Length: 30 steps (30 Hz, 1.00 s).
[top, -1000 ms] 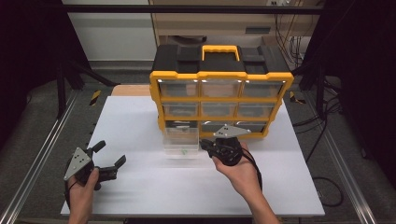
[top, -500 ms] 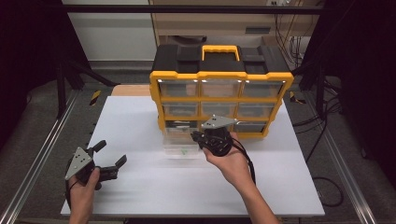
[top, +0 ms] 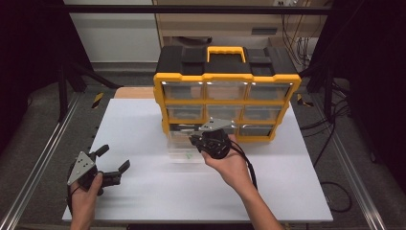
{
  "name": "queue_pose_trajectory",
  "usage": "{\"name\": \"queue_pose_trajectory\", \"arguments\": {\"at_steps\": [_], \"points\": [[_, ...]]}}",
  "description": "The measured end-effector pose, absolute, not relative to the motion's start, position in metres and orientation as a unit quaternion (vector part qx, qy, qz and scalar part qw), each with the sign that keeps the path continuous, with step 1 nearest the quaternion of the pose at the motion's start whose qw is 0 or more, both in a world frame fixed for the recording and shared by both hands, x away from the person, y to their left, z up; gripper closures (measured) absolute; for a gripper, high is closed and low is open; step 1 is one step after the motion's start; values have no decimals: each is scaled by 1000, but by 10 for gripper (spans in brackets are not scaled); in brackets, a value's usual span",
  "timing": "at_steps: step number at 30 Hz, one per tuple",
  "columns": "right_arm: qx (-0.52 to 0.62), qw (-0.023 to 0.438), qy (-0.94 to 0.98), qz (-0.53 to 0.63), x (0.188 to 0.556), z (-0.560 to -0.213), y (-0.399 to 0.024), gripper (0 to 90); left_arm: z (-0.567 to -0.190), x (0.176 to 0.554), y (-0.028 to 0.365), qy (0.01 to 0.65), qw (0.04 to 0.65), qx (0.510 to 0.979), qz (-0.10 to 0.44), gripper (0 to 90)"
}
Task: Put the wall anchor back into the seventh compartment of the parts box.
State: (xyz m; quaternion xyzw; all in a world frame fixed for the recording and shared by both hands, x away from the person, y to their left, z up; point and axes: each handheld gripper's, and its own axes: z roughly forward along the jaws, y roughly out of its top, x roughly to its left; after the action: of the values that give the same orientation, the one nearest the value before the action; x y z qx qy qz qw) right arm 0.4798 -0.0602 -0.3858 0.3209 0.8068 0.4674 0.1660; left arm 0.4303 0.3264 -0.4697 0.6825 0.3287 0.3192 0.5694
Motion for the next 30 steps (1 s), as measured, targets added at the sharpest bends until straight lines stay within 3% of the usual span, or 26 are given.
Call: {"name": "queue_pose_trajectory", "arguments": {"at_steps": [12, 19, 30], "points": [[324, 167, 818, 445, 492, -393, -48, 838, -469, 432, 324, 324, 571, 685, 316, 5], [335, 171, 813, 445, 494, -394, -45, 595, -469, 432, 325, 324, 572, 684, 316, 5], [345, 195, 763, 511, 470, -383, -81, 342, -469, 432, 329, 330, 575, 678, 318, 4]]}}
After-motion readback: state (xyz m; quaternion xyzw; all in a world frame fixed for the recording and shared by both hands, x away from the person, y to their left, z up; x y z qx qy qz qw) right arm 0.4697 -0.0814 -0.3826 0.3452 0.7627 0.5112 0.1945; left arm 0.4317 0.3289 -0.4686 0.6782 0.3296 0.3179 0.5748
